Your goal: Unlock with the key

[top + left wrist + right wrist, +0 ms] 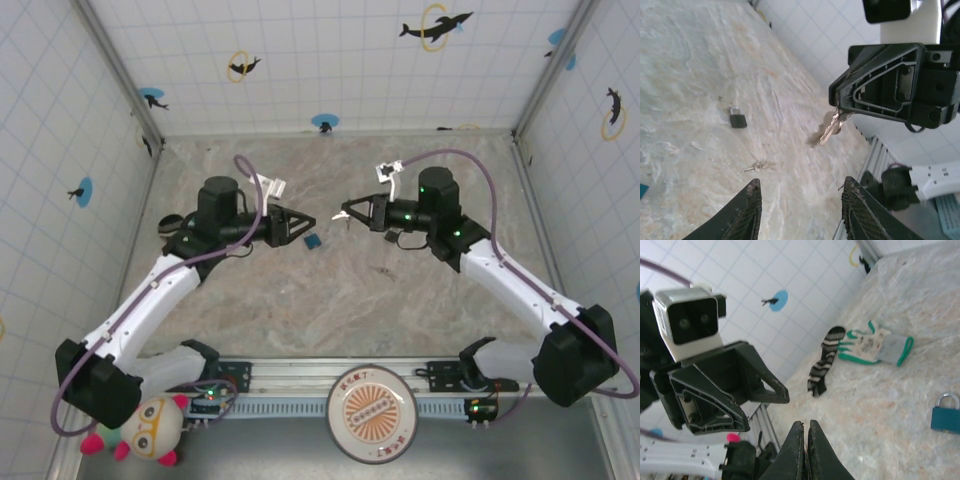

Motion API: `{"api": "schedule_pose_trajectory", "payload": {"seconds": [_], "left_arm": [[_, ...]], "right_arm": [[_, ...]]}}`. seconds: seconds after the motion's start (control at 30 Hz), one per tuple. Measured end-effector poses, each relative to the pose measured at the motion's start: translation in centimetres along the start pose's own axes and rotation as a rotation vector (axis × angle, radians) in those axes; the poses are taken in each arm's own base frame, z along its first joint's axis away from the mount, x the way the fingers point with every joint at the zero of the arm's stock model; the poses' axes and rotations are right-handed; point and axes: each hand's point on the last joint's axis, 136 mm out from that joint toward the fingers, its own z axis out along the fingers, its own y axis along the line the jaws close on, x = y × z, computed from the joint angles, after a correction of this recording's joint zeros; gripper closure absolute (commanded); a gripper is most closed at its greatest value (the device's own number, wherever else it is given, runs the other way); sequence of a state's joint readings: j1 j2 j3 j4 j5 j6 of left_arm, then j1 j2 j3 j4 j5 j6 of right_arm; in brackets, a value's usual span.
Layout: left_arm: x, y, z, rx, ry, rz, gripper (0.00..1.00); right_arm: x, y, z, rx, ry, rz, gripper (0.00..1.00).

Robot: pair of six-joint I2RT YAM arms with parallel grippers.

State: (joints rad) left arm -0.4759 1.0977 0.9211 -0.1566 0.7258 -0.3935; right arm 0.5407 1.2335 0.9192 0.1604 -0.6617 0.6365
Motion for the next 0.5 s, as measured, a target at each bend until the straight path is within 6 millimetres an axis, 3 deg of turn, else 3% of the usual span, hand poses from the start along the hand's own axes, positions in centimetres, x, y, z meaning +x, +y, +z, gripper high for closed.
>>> {"api": "schedule_pose_trajectory", "payload": {"seconds": [0.27,0.5], "left_arm": [[-1.4,1.4,0.3,0.004,-0.178,-0.153,0.44],[-4.4,-1.0,-0.4,0.112,-0.291,-0.16,0.41]], "right_arm": [[-1.2,-0.2,0.8,0.03,-0.158,0.058,1.0],[-1.8,1.2,1.2,-0.023,-0.278,0.093,1.0]]}}
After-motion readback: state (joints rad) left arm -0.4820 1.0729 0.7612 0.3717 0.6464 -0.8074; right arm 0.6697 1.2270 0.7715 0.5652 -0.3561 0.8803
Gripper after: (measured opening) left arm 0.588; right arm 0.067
